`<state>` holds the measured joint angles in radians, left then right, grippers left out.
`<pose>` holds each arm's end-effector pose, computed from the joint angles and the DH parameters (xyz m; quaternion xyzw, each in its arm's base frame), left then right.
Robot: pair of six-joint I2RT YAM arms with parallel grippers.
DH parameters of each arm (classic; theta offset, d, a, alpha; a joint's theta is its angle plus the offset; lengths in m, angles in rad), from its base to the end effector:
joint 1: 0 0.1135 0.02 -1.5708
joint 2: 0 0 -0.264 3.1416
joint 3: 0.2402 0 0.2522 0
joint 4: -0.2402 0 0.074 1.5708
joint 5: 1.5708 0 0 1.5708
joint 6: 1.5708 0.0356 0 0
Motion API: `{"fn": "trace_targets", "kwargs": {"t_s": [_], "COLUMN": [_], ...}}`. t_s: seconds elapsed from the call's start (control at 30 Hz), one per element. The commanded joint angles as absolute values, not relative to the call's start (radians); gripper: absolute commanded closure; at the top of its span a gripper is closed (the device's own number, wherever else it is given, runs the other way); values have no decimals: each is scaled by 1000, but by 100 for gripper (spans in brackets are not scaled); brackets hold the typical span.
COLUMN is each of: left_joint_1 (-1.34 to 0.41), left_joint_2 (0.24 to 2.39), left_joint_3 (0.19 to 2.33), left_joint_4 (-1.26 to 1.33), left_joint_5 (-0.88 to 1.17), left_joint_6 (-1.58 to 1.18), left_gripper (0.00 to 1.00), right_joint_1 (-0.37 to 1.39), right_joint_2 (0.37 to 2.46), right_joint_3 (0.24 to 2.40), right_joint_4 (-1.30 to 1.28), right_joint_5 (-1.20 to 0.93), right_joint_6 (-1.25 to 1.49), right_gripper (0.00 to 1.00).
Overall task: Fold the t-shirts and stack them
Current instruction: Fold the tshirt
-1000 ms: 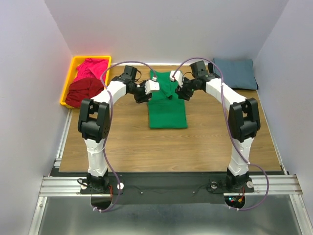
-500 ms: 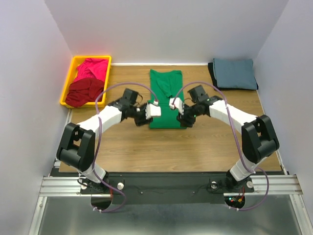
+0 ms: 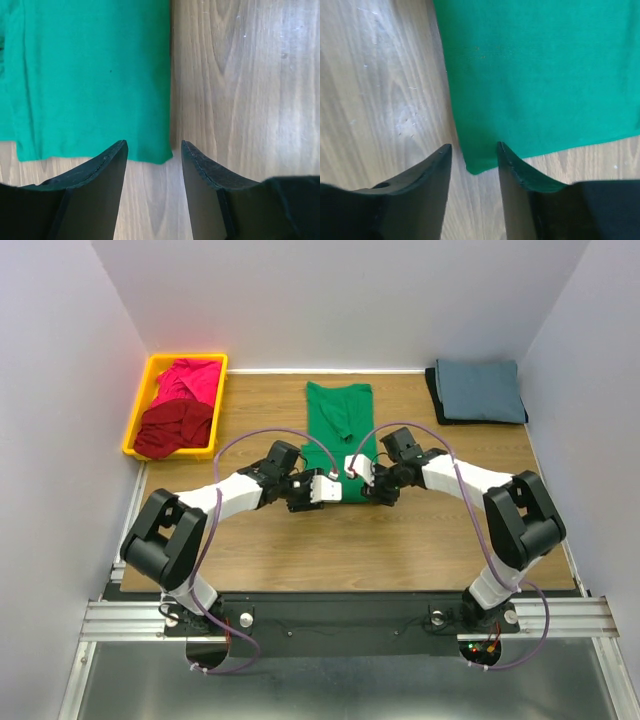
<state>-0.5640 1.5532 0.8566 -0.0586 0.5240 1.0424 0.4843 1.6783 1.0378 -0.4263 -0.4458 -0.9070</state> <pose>0.2593 -0.1851 0.1945 0.7094 0.5418 -0.1403 0.4285 0.2865 0.1681 0.1848 -0.6476 0.6897 0.1583 0.2827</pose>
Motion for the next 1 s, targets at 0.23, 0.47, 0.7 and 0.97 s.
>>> {"fn": "trace_targets", "kwargs": {"t_s": [0.23, 0.47, 0.7, 0.97], "left_joint_1": [-586, -591, -600, -693], "left_joint_2": [1618, 1654, 1507, 1209], "left_joint_3": [847, 893, 925, 867], "left_joint_4": [-45, -70, -294, -514], "left_joint_5": [506, 488, 569, 704], "left_joint_6": [1117, 1086, 1083, 1016], "left_gripper": [47, 89, 100, 100], "right_joint_1": [508, 514, 523, 644], "right_joint_2": [1689, 1700, 1536, 1250], "right_joint_3": [968, 960, 1002, 996], "right_joint_4": [-364, -331, -521, -808], "right_joint_5": [-416, -370, -408, -511], "right_joint_6": [-957, -931, -877, -773], "right_gripper": [53, 88, 99, 100]}}
